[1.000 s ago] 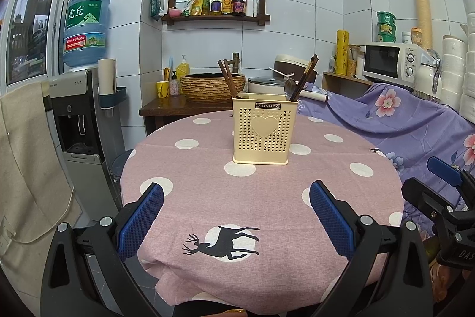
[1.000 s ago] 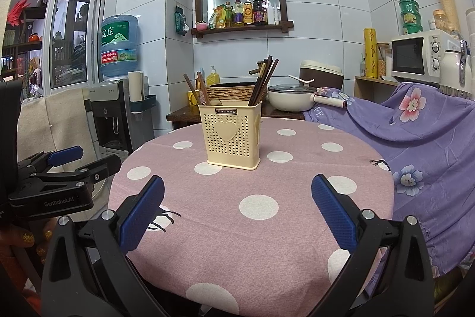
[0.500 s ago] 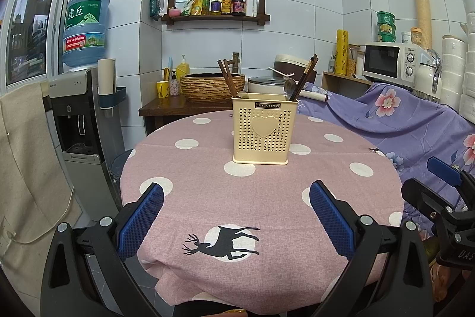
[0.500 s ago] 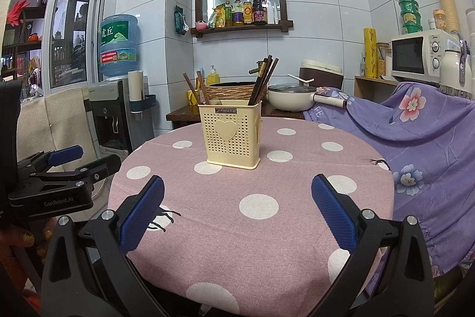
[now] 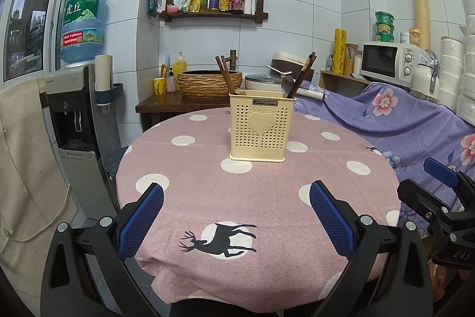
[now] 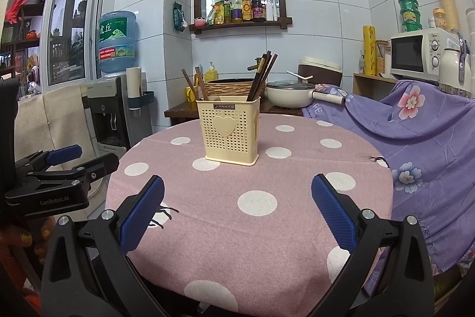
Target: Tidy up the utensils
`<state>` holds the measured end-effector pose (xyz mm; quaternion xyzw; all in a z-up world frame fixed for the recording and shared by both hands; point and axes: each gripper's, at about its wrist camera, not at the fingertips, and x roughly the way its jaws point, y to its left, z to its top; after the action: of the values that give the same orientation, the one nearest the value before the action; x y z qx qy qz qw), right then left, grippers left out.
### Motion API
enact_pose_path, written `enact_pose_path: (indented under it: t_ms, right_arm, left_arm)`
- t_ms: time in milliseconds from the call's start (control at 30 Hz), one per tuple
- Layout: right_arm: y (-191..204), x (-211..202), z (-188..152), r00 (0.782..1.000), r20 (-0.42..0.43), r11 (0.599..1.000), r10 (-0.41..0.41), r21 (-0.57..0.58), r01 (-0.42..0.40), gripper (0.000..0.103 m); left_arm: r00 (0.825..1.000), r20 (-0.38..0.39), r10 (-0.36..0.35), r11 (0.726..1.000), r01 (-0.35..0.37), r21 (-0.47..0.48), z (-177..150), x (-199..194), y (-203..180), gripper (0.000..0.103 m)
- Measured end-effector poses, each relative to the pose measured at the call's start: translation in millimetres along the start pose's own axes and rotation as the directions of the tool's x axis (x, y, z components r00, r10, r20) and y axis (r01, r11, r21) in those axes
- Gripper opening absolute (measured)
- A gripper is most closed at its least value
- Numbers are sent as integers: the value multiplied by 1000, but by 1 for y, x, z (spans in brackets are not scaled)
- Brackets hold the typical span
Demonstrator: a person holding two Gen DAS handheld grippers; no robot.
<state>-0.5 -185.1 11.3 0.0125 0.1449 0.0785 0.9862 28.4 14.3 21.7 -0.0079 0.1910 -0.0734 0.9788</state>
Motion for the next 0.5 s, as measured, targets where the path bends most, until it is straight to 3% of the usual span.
enact_pose_path:
  t_ms: [500]
  right_arm:
    - [-4,1,-2,1000,-13,1000,-3,12,3,97]
  left_arm:
    - [1000,-4,15,1000,-15,3,3,1,5,97]
